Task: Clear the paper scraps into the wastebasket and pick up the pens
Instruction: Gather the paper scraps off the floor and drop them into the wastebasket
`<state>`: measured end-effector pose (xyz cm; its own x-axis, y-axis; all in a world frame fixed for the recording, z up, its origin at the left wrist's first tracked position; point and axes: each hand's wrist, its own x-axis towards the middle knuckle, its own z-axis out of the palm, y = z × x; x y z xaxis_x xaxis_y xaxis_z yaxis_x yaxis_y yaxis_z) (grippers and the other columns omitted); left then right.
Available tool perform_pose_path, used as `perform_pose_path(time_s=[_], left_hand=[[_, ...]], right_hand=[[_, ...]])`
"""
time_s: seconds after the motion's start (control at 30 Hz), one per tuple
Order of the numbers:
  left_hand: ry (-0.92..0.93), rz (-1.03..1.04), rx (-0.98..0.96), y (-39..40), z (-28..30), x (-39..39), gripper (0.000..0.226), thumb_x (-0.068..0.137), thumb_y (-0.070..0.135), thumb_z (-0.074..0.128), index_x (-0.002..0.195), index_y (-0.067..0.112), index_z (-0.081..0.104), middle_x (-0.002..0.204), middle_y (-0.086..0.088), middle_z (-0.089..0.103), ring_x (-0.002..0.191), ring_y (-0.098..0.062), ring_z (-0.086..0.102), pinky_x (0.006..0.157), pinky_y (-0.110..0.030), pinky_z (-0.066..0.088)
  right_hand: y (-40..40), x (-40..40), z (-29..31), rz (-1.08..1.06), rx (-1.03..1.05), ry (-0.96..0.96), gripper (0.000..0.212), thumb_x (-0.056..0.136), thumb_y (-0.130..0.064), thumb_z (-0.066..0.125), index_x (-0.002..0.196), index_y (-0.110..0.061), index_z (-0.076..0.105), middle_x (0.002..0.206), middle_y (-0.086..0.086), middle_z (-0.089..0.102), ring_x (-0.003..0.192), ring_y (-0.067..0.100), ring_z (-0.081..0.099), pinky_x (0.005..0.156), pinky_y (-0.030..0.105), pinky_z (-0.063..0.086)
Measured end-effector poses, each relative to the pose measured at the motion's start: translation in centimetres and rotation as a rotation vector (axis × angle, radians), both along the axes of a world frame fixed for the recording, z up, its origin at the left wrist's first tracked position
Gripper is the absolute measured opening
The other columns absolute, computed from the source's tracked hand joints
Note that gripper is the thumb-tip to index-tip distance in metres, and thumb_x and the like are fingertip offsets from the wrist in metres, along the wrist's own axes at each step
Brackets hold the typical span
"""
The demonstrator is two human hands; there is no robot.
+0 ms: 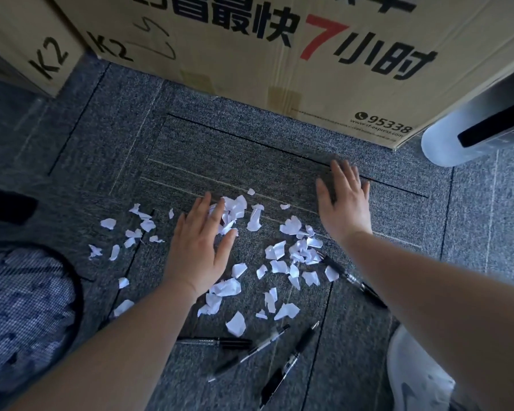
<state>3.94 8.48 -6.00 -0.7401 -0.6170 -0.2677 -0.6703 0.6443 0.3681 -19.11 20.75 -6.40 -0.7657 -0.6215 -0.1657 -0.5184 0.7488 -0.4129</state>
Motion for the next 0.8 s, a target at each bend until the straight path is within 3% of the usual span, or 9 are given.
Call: perform_pose_path(time_s=[0.23,0.53,0.7,0.8], left_hand=[[0.007,0.009,0.056,0.3,0.7,-0.3,0.073,0.085,0.062,0.005,0.148,0.027,0.008,0.158,0.003,-0.002,0.145,-0.013,-0.004,0.118,-0.037,0.003],[-0.021,0.036,0.045,0.7,0.7,1.6,0.075,0.084,0.065,-0.002,0.148,0.028,0.009,0.158,0.000,0.002,0.145,-0.016,0.001,0.117,-0.037,0.001],[-0.130,0.039,-0.092,0.9,0.7,3.4,0.074,0.081,0.065,-0.013,0.147,0.032,-0.002,0.156,0.007,-0.008,0.145,-0.015,-0.006,0.113,-0.047,-0.009],[-0.179,0.133,-0.109,0.6,0.6,4.0,0.073,0.080,0.068,-0.009,0.145,0.037,-0.011,0.151,0.013,-0.020,0.144,-0.016,-0.015,0.109,-0.050,-0.014]], right_hand=[[-1.3,5.6,1.0,0.203,-0.043,-0.087,0.062,0.096,-0.053,0.029,0.146,-0.015,0.027,0.156,0.001,0.015,0.137,0.006,-0.005,0.114,0.036,0.002],[-0.5,13.9,0.3,0.536,-0.060,-0.197,0.063,0.096,-0.048,0.026,0.149,-0.014,0.021,0.156,0.000,0.016,0.144,0.011,0.004,0.119,0.038,0.009],[-0.1,13.1,0.9,0.679,-0.072,0.007,0.055,0.097,-0.047,0.030,0.143,-0.018,0.033,0.152,0.004,0.030,0.143,0.018,0.017,0.117,0.046,0.012],[0.5,11.1,0.8,0.566,-0.016,0.084,0.056,0.096,-0.052,0.027,0.144,-0.022,0.030,0.153,0.003,0.028,0.144,0.020,0.016,0.117,0.050,0.011]])
